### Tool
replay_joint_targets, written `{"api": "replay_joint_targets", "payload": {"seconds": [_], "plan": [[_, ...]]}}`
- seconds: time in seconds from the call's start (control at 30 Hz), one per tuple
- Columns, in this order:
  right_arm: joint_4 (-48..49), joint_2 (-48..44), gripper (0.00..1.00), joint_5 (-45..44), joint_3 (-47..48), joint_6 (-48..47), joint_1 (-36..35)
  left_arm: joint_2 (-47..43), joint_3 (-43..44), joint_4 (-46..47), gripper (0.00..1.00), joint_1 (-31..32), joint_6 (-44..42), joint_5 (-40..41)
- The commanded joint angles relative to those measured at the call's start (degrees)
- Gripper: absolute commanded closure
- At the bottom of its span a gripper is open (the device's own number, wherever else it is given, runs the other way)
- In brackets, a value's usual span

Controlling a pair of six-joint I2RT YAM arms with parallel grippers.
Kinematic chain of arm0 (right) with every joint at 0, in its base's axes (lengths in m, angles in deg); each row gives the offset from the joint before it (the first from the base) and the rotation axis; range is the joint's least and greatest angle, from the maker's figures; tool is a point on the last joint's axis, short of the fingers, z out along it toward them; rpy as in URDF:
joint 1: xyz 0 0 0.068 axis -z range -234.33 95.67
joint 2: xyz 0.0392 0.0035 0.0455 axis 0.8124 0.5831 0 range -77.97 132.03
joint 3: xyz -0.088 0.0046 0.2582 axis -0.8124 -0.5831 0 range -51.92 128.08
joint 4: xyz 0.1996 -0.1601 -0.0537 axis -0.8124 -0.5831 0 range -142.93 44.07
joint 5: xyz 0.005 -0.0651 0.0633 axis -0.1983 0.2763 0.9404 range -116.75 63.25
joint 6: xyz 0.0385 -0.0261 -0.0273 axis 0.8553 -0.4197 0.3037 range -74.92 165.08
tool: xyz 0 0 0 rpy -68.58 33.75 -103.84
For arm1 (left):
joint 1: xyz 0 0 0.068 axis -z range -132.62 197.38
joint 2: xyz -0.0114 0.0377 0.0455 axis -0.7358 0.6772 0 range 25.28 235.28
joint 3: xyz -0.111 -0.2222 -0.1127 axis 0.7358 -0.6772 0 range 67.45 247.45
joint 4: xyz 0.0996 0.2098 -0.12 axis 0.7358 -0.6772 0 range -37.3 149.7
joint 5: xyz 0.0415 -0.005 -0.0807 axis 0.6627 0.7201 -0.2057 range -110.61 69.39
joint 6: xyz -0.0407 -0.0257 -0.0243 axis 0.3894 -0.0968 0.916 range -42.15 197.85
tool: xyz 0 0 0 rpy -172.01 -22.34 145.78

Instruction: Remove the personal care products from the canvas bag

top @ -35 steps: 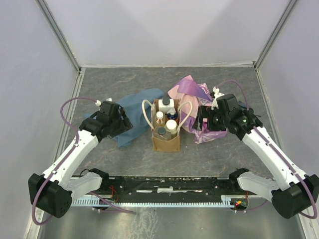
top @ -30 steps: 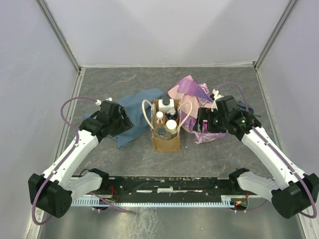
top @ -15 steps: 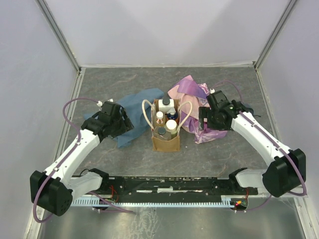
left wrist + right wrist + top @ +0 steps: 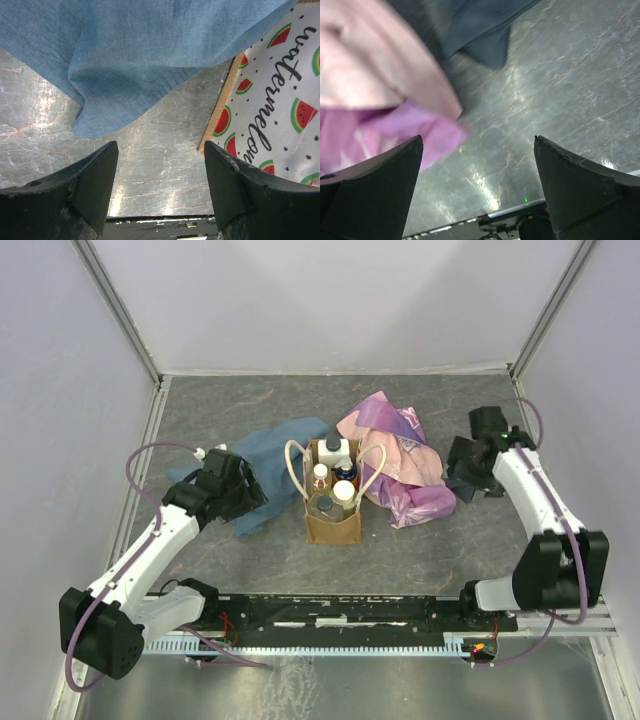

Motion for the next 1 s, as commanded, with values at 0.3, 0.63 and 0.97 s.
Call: {"api": "replay_joint_targets", "payload": {"seconds": [0.3,0.63,0.97], "plan": [[7.8,26.2,0.06,9.1,13.4,5.1,13.6,-5.1,-2.0,0.4,0.24,0.2,2.8,-1.3],[10.2,38.9,0.10,19.3,26.2,5.8,14.4,-3.9,-2.6,0.9,0.24,0.3,3.0,-2.4],[6.8,47.7,0.11,19.0,33.0,6.0,15.6,-4.8,-1.1,0.0,0.24,0.3,3.0,-1.5]]}}
